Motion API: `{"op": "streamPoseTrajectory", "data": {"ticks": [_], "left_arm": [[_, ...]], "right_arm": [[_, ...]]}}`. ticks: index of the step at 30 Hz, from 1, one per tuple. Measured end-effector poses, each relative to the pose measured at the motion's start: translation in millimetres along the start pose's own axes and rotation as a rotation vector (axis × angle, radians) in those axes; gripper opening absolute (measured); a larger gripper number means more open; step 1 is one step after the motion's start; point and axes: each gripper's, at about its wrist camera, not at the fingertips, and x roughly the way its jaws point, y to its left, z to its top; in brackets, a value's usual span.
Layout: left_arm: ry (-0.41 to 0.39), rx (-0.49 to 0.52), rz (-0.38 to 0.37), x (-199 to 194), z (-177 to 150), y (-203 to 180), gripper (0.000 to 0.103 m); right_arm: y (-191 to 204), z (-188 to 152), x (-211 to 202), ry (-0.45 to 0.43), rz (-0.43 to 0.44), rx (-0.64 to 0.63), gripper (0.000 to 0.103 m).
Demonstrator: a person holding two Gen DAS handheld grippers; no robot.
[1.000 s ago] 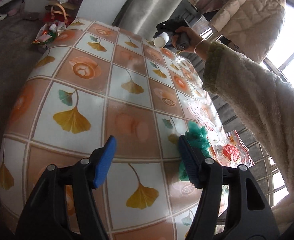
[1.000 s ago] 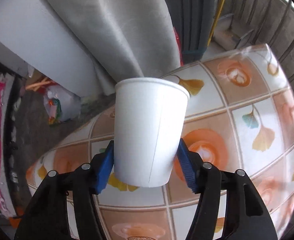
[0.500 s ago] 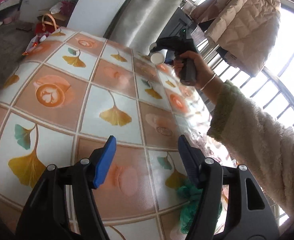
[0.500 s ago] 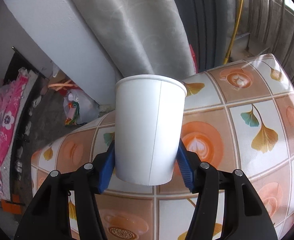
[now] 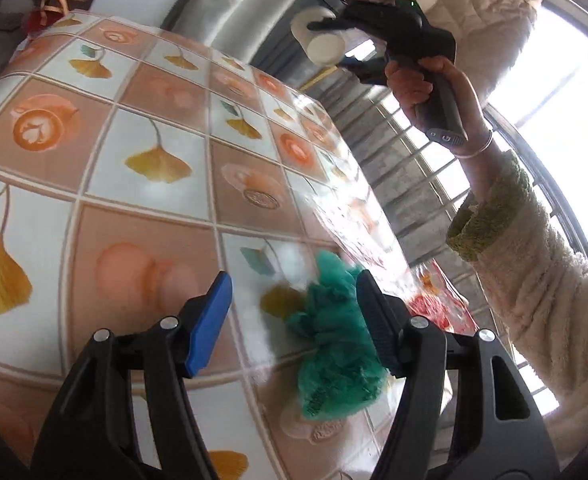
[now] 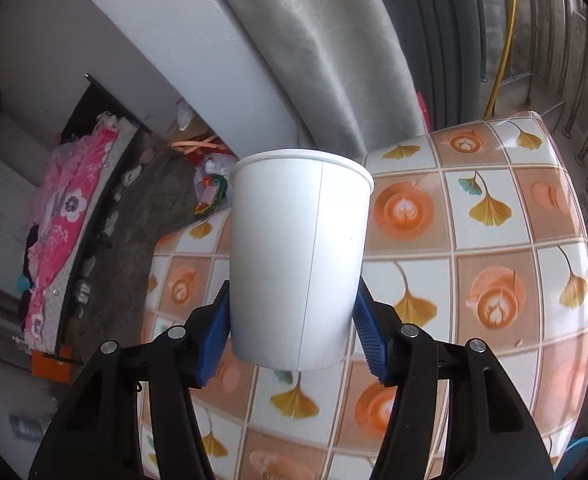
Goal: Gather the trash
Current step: 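Carry the green bag and paper cup with both tools over the wastebasket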
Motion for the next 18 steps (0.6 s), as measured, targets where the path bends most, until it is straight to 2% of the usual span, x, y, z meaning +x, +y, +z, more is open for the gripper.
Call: {"op": "streamPoseTrajectory", "data": {"ticks": [2, 5, 9, 14, 18], "left_arm": [[0.056, 0.042, -0.04, 4.3, -7.1, -10.4, 0.061], [0.116, 0.107, -0.059, 9.4, -18.0, -26.8, 0.061], [0.134, 0.198, 0.012, 15.9, -30.9, -48.2, 0.059], [0.141, 0.254, 0.113, 29.9, -39.4, -60.9, 0.042], [0.13, 0.261, 0.138, 35.5, -40.9, -61.8, 0.036]], "right_arm": [[8.4, -22.4, -23.5, 0.0, 0.031, -0.018, 0.056], [14.9, -66.3, -61.2, -0.003, 0.061, -0.037, 0.056], [15.7, -127.9, -102.7, -0.01, 0.101, -0.025, 0.056], [6.2, -203.0, -149.5, -0.06, 0.091, 0.004, 0.056], [-14.3, -250.5, -173.3, -0.093, 0.151, 0.105, 0.056]]}}
